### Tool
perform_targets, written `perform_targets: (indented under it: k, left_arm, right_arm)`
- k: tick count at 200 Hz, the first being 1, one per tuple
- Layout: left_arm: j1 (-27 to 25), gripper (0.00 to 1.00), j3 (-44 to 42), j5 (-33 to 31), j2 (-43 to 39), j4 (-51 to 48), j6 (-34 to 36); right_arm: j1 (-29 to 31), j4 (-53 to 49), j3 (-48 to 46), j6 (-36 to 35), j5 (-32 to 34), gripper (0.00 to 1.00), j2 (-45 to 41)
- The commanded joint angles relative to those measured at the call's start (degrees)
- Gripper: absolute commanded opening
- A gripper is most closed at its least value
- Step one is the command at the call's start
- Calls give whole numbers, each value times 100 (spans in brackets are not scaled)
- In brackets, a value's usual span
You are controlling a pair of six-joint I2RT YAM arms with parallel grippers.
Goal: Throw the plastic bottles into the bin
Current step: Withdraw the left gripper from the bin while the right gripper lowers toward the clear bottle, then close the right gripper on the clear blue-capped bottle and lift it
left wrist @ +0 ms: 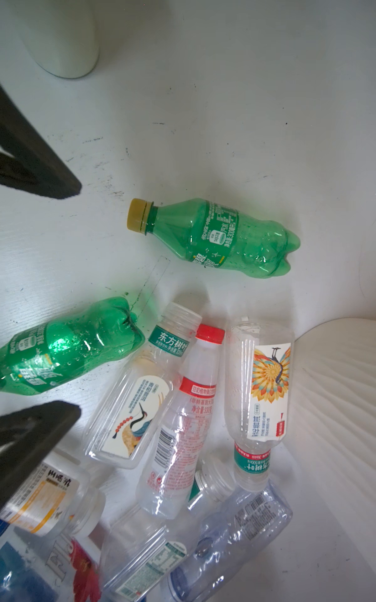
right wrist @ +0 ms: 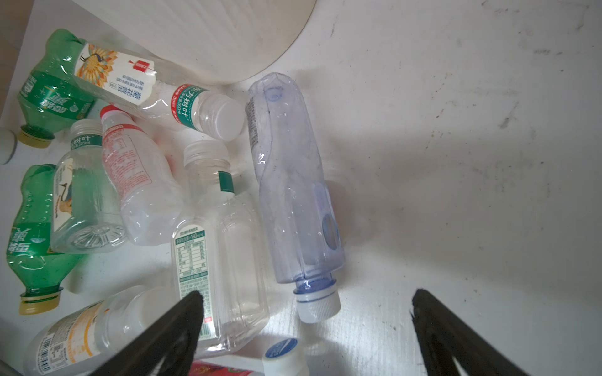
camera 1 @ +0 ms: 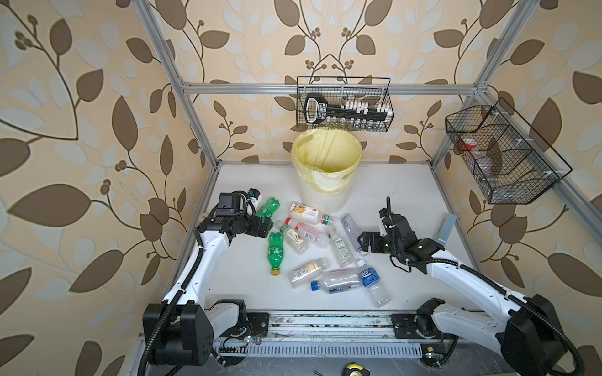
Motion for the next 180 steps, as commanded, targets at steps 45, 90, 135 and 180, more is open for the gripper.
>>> perform_targets:
  k: [45, 90, 135, 180]
  left_arm:
    - [918, 99, -216, 1029, -106, 18, 148]
    - [1672, 99, -19, 1820, 219, -329, 216]
    - [1720, 99, -3, 2053, 164, -496, 459]
    - [1729, 99, -76, 1966, 82, -428, 490]
  right_arm:
    - [41, 86, 188, -146, 139, 100, 524]
    - [123, 293, 299, -68, 138, 97, 844]
    - [200, 348, 483, -89, 171, 88, 1255]
    - [227, 332, 614, -161, 326, 76, 1586]
